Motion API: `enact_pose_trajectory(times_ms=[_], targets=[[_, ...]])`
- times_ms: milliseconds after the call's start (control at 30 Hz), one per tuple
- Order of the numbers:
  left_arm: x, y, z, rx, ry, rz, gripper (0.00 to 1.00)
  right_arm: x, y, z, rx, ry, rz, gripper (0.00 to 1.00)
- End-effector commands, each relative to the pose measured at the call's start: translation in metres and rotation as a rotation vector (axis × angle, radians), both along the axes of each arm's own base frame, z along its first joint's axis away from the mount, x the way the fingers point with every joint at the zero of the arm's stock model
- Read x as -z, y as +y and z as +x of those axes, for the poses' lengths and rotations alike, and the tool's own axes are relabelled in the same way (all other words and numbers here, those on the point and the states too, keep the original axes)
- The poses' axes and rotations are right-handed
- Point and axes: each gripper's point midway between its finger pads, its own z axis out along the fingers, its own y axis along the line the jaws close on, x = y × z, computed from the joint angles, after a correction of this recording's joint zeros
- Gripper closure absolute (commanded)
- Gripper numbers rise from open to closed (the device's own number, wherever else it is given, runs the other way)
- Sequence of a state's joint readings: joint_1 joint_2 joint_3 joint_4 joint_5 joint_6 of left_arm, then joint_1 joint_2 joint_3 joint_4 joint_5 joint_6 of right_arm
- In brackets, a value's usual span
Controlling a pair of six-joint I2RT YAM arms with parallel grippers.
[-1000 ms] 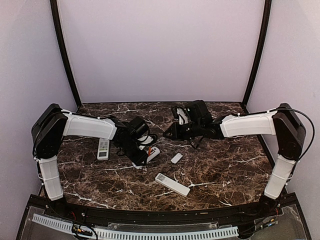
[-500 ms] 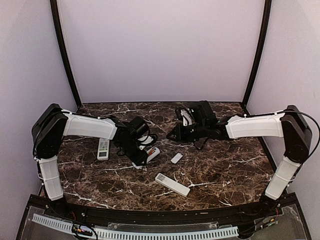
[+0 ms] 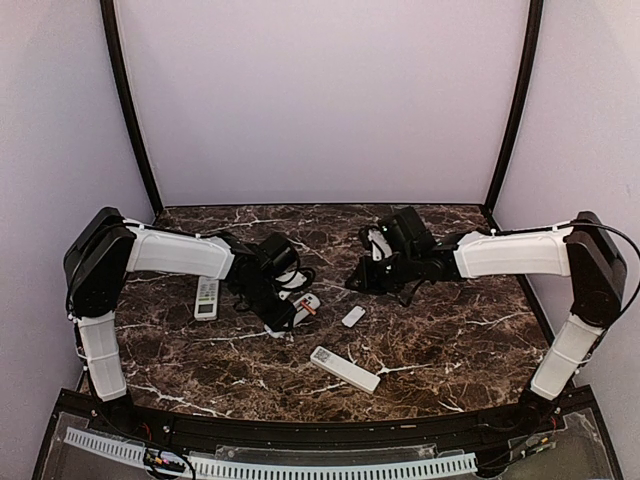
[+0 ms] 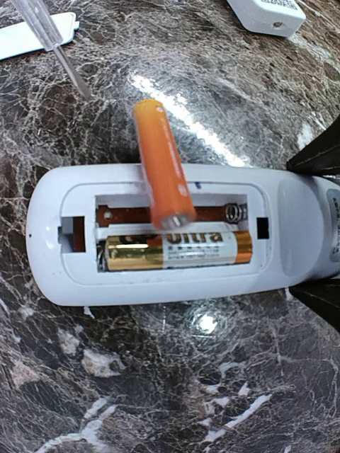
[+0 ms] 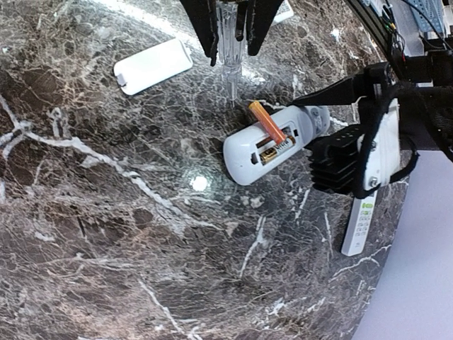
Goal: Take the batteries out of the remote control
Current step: Remove the battery from the remote control without the battery cover.
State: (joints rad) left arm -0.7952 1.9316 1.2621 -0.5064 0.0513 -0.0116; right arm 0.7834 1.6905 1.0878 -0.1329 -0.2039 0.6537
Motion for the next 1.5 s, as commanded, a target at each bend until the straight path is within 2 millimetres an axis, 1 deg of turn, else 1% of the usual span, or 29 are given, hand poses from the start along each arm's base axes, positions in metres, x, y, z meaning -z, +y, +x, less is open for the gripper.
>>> enact_pose_trajectory(times_ms=[0,133,267,433,567,733,833,1133,1300,1467], targets=[[0.022,0.014,-0.017,0.012,0.072,0.083,0.67,0.001,-0.011,0.002,0.042,-0.012,-0.06,1.0],[0.022,0.014,-0.017,0.013,0.072,0.083,0.67,-0.013,-0.008,0.003,0.029,-0.048,-0.03,1.0],[0.022,0.013,-0.016,0.013,0.071,0.082,0.67,-0.029,-0.001,0.003,0.001,-0.092,0.022,1.0],[0.022,0.013,-0.017,0.013,0.071,0.082,0.67,-0.037,0.006,0.008,-0.014,-0.117,0.05,1.0],[0.022,0.013,-0.017,0.04,0.066,0.084,0.67,-0.037,0.014,0.012,-0.035,-0.137,0.066,1.0],[0.023,0.011,-0.02,0.053,0.07,0.078,0.67,-0.031,0.023,0.019,-0.058,-0.152,0.061,1.0],[0.023,0.009,-0.022,0.067,0.072,0.064,0.68,-0.031,0.026,0.021,-0.067,-0.157,0.058,1.0],[0.019,-0.005,-0.038,0.128,0.135,-0.023,0.68,-0.029,0.023,0.017,-0.082,-0.158,0.052,1.0],[0.018,-0.007,-0.041,0.14,0.145,-0.038,0.68,-0.023,0.022,0.016,-0.082,-0.15,0.044,1.0],[0.018,-0.008,-0.043,0.148,0.155,-0.045,0.68,-0.022,0.025,0.019,-0.084,-0.156,0.048,1.0]])
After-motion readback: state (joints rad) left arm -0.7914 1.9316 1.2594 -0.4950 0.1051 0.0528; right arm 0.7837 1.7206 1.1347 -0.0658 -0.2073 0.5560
